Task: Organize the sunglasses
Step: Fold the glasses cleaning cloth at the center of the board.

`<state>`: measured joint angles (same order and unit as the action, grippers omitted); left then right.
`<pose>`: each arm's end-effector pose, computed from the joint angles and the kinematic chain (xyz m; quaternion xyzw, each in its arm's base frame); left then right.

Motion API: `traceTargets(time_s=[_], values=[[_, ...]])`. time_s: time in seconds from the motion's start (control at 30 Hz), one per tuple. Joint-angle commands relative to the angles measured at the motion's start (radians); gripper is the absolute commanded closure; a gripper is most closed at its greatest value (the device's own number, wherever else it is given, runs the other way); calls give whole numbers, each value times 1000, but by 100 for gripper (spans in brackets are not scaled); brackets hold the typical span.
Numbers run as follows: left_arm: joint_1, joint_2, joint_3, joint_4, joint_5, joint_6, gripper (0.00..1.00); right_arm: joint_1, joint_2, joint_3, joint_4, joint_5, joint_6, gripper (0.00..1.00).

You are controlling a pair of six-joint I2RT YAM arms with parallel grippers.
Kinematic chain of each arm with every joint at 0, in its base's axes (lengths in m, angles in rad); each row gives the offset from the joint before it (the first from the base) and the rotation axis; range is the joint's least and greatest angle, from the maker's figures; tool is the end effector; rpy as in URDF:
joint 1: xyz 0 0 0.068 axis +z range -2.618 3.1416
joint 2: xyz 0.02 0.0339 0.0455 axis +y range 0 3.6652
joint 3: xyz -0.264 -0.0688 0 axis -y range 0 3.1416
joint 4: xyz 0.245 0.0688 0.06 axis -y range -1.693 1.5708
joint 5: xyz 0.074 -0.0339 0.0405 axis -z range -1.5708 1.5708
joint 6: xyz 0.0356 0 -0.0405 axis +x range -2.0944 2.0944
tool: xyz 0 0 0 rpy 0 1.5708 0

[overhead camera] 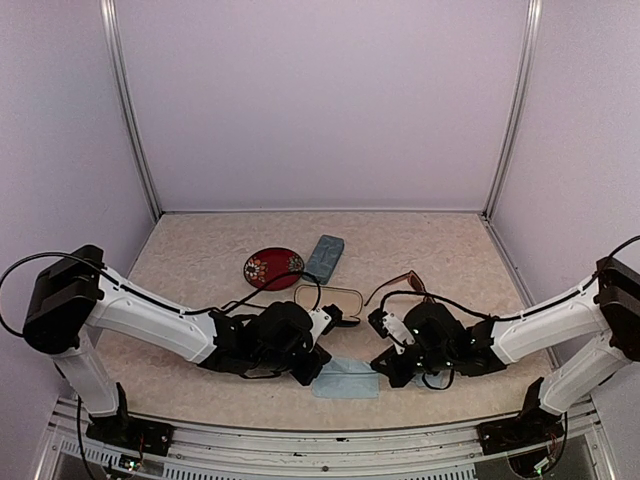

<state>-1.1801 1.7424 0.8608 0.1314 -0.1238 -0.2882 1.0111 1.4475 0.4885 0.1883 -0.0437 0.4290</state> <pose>0.1363 -0.3193 0.1482 0.3725 0.8364 -0.2246 0.3336 0.1346 0.2177 0.1331 -0.2724 0.8797 0.2719 0.2794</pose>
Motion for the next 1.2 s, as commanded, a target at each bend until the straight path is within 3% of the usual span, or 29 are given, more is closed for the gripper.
traceTargets(time_s=[0.0,1.17], values=[[-18,14,-21,-10,-23,-15,100,-2,-36,-32,51,-42,23,100],[-48,-35,-15,-23,-53,7,100,72,-5,-64,88,-29,132,100]])
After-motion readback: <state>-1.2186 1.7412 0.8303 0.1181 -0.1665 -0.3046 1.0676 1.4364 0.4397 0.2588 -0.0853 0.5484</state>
